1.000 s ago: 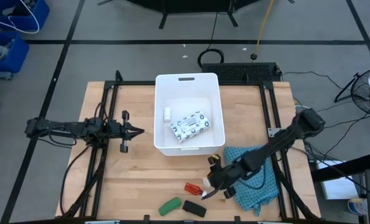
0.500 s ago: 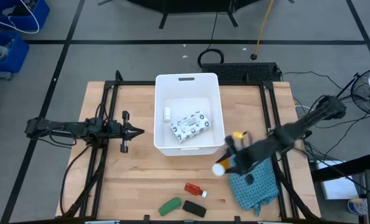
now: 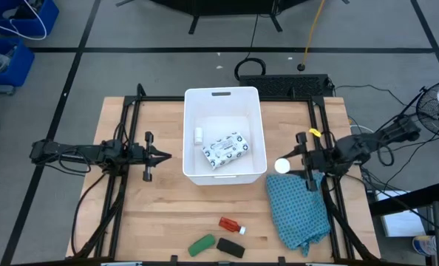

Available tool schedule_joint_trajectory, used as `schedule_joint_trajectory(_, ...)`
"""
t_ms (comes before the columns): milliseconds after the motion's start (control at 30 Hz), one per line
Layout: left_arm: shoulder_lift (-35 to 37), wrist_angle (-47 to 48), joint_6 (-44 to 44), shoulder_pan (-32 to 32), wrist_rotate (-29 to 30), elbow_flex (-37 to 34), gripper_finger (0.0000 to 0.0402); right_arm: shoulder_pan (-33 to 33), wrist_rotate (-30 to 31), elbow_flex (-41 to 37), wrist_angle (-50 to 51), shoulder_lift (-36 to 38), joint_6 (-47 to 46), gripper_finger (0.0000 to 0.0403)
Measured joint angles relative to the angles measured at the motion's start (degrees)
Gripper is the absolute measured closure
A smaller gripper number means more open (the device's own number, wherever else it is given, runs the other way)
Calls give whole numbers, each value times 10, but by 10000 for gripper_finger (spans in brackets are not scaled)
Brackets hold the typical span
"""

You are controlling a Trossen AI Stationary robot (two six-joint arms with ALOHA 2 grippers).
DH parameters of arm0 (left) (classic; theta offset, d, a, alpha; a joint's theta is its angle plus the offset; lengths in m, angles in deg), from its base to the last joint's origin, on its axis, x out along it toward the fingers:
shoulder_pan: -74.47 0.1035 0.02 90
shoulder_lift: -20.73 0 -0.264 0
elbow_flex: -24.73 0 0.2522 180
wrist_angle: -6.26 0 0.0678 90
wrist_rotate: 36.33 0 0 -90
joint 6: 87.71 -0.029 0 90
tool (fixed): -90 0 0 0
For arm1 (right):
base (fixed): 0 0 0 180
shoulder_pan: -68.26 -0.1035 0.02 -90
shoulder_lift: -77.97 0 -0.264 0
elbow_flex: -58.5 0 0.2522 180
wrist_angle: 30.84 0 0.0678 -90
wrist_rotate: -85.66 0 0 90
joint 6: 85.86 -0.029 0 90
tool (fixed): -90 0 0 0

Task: Pick & place medical supplies in basket/bin
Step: Put the orange medicine bottle into the white bin

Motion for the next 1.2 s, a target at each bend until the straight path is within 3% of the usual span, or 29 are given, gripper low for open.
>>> schedule_joint_trajectory(233, 0, 13, 0, 0, 0, 0, 376, 3, -8, -132, -111, 152, -5, 243)
schedule_joint_trajectory(467, 0, 13, 0, 0, 0, 0, 376, 3, 62, -215, -167, 246, 0, 243)
schedule_joint_trajectory(700, 0, 12, 1, 0, 0, 0, 376, 3, 189, -296, -258, 269, 30, 243)
schedule_joint_trajectory(1000, 0, 12, -3, 0, 1, 0, 376, 3, 185, -313, -261, 276, 23, 243)
schedule_joint_trajectory(1200, 0, 11, -6, 0, 2, 0, 376, 3, 184, -300, -333, 244, 37, 243)
